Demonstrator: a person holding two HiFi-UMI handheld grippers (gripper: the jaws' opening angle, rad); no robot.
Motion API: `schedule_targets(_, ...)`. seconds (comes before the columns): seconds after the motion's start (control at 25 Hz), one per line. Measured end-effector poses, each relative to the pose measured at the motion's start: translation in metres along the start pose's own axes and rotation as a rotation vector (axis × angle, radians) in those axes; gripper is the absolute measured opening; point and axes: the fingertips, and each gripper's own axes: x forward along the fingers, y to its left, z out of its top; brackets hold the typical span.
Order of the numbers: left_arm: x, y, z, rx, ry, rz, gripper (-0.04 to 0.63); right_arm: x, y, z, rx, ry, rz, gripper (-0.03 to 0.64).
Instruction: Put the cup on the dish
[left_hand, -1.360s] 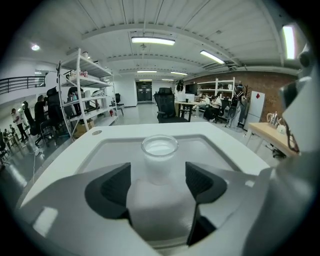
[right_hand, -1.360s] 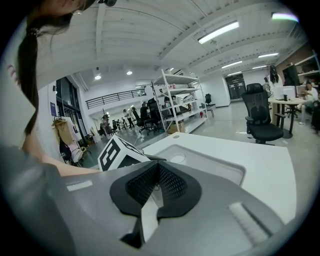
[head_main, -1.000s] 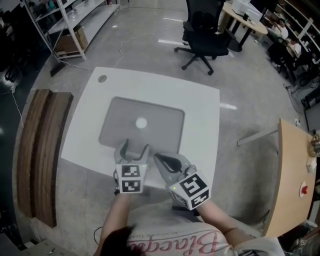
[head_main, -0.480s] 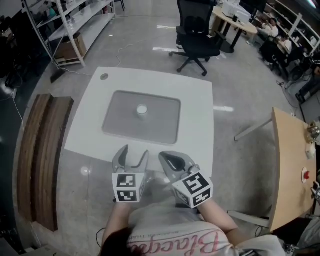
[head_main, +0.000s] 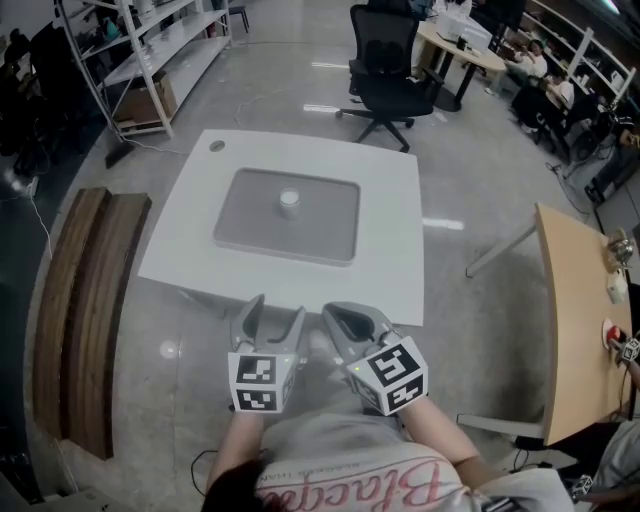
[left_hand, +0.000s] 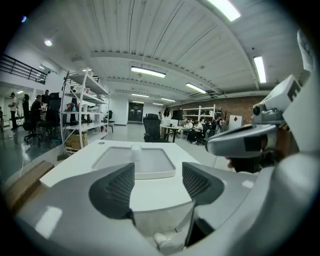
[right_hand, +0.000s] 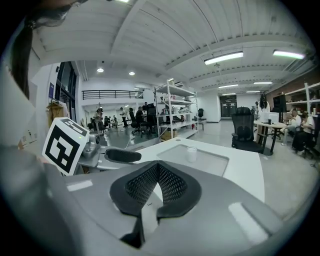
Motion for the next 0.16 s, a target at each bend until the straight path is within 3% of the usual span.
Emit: schedule_targets(0.16,-0.0004,0.0000,0.0097,0.004,-0.022,0.001,0.296,0.0027,0.0008,0.0043,-0.014,-0.018,0.002,-0.001)
